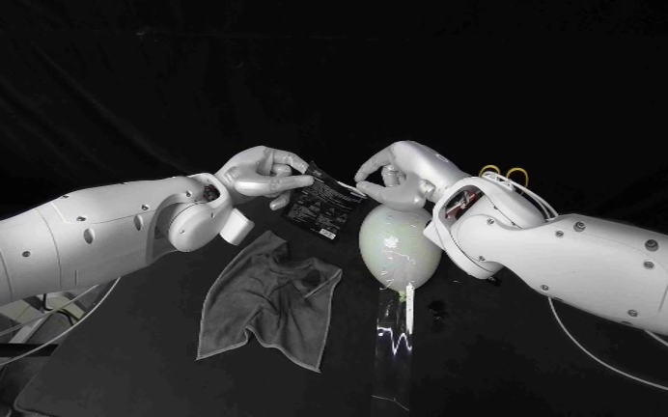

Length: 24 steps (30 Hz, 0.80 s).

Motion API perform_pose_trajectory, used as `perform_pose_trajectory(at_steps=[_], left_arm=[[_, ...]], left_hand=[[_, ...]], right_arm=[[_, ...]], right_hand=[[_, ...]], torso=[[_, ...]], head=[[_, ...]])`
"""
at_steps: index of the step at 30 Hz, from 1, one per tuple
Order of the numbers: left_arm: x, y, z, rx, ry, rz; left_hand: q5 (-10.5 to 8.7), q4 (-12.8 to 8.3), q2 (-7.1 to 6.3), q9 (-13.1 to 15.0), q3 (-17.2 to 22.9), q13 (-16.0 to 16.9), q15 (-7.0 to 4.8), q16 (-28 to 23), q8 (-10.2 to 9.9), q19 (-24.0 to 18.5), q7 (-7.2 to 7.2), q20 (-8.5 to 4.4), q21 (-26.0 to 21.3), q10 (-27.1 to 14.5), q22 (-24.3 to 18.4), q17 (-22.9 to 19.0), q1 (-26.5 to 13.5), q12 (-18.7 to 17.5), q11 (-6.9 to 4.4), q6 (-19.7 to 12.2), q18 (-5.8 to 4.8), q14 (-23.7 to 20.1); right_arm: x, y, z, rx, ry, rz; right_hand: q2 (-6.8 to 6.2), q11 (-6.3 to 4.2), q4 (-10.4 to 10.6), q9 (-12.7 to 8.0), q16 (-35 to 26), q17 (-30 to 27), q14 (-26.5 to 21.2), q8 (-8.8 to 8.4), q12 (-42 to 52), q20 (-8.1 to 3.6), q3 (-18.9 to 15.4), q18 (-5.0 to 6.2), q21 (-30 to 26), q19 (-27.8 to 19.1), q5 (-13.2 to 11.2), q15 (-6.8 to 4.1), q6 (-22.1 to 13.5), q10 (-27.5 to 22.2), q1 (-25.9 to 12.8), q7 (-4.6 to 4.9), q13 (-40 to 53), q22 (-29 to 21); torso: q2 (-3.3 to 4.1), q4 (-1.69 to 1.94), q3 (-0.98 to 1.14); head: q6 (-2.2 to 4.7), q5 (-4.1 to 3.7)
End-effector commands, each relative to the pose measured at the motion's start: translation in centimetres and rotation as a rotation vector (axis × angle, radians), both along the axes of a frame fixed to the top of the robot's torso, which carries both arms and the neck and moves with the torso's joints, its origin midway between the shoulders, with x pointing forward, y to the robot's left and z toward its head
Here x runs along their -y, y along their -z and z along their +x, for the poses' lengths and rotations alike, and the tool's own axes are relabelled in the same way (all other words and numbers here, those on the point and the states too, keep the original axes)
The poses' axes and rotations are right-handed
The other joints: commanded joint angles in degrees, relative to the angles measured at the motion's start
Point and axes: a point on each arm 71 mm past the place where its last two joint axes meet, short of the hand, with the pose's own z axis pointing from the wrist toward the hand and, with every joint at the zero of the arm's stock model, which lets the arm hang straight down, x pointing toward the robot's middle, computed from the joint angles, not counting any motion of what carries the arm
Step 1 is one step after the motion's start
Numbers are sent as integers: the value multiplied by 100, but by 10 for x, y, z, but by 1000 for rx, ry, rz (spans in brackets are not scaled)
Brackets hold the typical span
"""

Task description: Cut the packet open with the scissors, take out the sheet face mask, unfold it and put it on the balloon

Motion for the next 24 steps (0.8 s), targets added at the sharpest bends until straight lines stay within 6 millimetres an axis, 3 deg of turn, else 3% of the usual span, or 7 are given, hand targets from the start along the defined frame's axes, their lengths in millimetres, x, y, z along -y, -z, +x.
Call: perform_pose_trajectory(at_steps=[1,24], left_arm=[[3,-2,0,17,5,-9],[7,-3,-2,18,19,-13]], left_hand=[[21,-11,19,409,43,22,-14,22,32,36,40,14,32,-22,14,1018,-58,-12,21,8,101,441],[20,-38,14,416,80,16,-11,26,39,51,43,16,44,-25,35,1031,-87,-13,25,2,97,446]], right_arm=[[-3,1,-2,1,-18,-16],[-6,5,2,-11,-14,-24]], right_hand=[[-22,13,-24,5,23,1092,522,31,1834,-11,-14,-86,39,31,-20,41,-8,395,-57,28,2363,908],[-1,4,-35,18,24,1097,523,54,1909,-11,-6,-90,56,42,-38,37,30,431,-47,13,2425,921]], torso=[[-3,-4,-1],[-3,1,-2]], head=[[-10,11],[-19,11]])
